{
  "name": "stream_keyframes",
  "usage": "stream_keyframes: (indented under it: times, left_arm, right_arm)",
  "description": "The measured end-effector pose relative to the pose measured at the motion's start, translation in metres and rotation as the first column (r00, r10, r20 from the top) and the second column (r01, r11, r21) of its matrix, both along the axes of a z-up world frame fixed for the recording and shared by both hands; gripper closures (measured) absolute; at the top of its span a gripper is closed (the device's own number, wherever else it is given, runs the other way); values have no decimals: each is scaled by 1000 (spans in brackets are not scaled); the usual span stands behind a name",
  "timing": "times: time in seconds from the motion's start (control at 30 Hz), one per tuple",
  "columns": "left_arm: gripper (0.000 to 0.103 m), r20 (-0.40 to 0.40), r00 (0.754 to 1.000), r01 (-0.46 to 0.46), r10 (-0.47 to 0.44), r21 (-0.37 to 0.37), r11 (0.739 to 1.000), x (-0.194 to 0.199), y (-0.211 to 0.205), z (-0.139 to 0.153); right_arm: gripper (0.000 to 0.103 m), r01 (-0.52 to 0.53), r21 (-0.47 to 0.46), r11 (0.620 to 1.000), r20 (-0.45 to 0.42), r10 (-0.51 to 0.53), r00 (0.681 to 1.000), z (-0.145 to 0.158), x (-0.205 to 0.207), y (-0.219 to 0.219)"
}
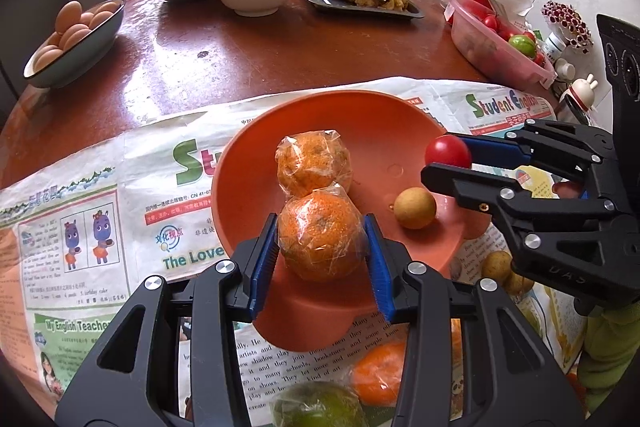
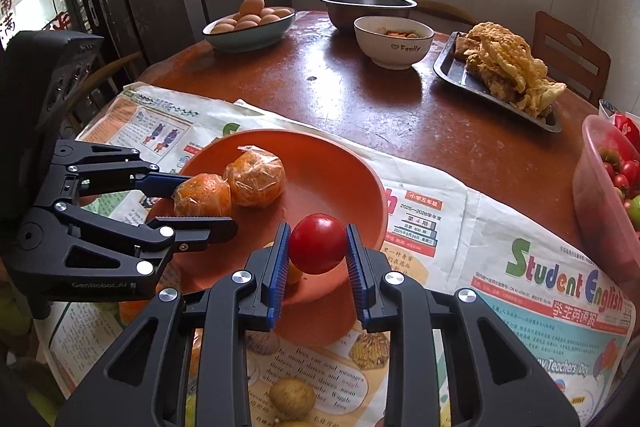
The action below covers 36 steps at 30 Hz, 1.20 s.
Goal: Organize fruits
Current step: 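Carry the bagged mandarin with left gripper while right gripper carries the tomato over the bowl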
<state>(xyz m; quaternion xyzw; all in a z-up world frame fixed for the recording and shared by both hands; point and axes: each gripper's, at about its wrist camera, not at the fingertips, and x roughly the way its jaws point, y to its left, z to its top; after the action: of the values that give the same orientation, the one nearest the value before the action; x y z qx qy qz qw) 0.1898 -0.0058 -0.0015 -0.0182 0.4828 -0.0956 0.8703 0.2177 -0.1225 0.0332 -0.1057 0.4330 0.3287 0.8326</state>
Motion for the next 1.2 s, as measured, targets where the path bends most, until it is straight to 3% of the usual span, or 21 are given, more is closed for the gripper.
stream_keyframes:
  times: [0.57, 1.2]
  left_arm:
    - [69, -5, 1000, 5, -5, 2, 1000, 6, -1, -5]
    - [69, -8, 1000, 12, -12, -3, 1000, 7, -1, -5]
  right_arm:
    - [76, -39, -29, 999, -41, 38, 998, -13, 25, 17]
    - [74, -43, -30, 999, -62, 41, 997, -16, 26, 19]
